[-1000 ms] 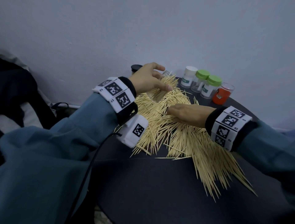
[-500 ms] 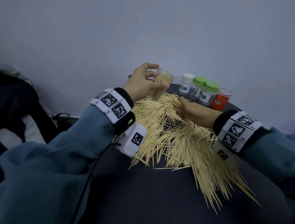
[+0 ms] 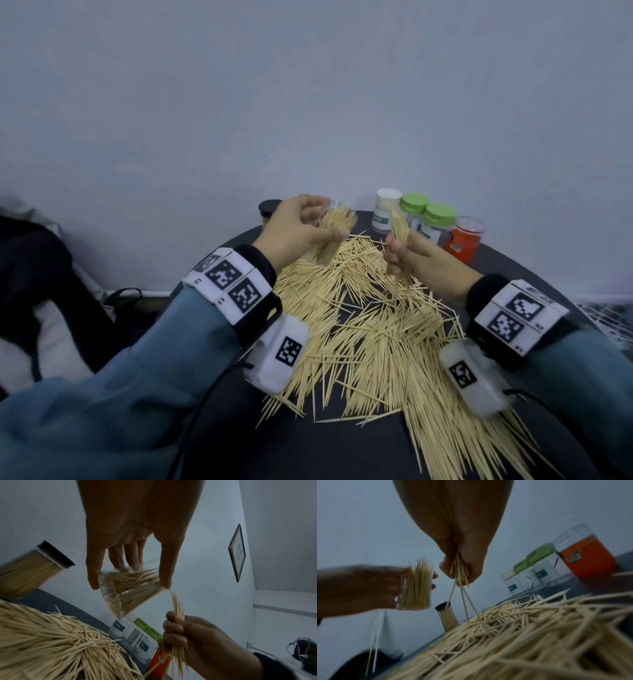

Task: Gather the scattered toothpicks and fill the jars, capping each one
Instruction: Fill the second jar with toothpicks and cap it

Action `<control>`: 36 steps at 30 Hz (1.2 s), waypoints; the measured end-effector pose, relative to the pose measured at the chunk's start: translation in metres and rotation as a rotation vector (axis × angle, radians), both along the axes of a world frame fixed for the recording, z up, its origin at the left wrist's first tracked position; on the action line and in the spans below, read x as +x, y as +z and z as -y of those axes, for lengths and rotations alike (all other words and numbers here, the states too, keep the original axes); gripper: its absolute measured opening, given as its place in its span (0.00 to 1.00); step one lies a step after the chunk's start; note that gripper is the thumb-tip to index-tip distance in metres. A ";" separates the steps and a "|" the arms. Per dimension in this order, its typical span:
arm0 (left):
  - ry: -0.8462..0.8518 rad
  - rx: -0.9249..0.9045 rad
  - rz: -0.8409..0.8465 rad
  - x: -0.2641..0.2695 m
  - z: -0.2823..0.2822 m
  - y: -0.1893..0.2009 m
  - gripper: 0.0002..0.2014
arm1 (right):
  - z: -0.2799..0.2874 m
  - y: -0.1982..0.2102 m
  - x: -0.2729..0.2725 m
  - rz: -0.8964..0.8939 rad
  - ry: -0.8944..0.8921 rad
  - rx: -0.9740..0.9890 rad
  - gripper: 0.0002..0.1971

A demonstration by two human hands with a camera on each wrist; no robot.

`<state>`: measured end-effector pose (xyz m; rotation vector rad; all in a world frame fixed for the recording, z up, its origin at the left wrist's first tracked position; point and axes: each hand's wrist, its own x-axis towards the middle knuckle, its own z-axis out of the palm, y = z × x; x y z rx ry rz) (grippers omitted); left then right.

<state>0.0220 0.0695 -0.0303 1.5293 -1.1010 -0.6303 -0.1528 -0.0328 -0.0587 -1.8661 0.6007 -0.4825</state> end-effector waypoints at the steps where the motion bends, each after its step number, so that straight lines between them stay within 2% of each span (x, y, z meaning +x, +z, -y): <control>1: -0.035 0.035 0.026 -0.003 0.000 -0.001 0.29 | 0.002 -0.001 0.000 0.055 -0.026 0.050 0.09; 5: -0.198 0.137 0.077 -0.015 0.000 -0.004 0.25 | 0.004 0.005 0.008 0.328 -0.099 0.223 0.09; 8: -0.258 0.157 0.091 -0.019 0.001 -0.006 0.24 | 0.003 0.019 0.013 0.518 -0.140 0.293 0.10; 14: -0.282 0.189 0.103 -0.023 0.000 -0.009 0.26 | 0.000 0.040 0.017 0.674 -0.158 0.265 0.12; 20: -0.327 0.185 0.144 -0.026 0.000 -0.009 0.25 | -0.010 0.042 0.018 0.682 -0.124 0.244 0.12; 25: -0.314 0.160 0.085 -0.029 0.000 -0.008 0.23 | -0.020 0.024 0.019 0.535 -0.113 0.178 0.10; 28: -0.289 0.140 0.036 -0.029 0.000 -0.008 0.20 | -0.023 0.018 0.021 0.511 -0.114 0.159 0.09; 32: -0.276 0.111 -0.003 -0.028 0.000 -0.007 0.16 | -0.026 0.012 0.022 0.391 -0.104 0.124 0.12; 36: -0.270 0.102 -0.019 -0.026 0.000 -0.007 0.16 | -0.028 0.013 0.021 0.326 -0.099 0.132 0.09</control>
